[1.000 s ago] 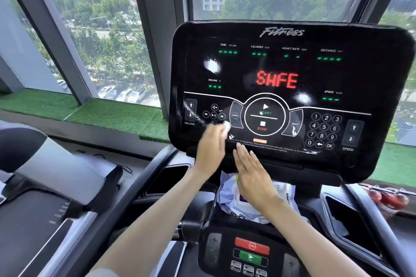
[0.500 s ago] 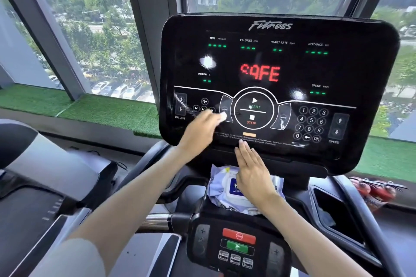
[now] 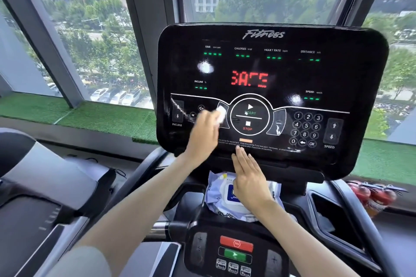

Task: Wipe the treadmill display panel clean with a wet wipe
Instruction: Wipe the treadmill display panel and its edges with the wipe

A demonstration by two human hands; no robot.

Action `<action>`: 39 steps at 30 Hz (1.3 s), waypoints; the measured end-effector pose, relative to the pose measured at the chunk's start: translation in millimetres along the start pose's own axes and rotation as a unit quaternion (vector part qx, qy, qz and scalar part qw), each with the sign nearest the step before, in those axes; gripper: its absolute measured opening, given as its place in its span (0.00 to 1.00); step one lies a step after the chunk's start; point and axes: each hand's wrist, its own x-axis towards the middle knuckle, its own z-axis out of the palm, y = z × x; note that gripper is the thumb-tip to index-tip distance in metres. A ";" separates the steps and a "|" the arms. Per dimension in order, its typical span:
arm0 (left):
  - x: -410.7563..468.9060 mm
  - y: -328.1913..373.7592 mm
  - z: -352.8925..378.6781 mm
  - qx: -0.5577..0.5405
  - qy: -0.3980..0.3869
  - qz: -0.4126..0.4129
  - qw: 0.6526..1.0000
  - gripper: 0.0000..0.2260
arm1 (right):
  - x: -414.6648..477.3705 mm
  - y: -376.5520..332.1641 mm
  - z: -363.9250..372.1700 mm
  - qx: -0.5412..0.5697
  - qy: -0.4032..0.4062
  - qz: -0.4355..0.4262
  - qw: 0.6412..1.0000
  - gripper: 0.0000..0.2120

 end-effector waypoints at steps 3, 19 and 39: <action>-3.1 -15.7 -3.0 0.029 -0.079 0.146 0.986 0.17 | 0.0 -0.4 -0.9 -0.001 -0.005 0.001 1.000 0.31; 47.4 -10.2 -13.2 -0.038 0.136 -0.039 0.989 0.21 | -1.1 -1.2 0.6 -0.011 -0.023 0.003 1.000 0.34; 21.0 -16.7 -7.2 0.027 -0.037 0.152 0.987 0.22 | -22.4 30.1 -9.5 -0.033 -0.022 0.046 0.998 0.33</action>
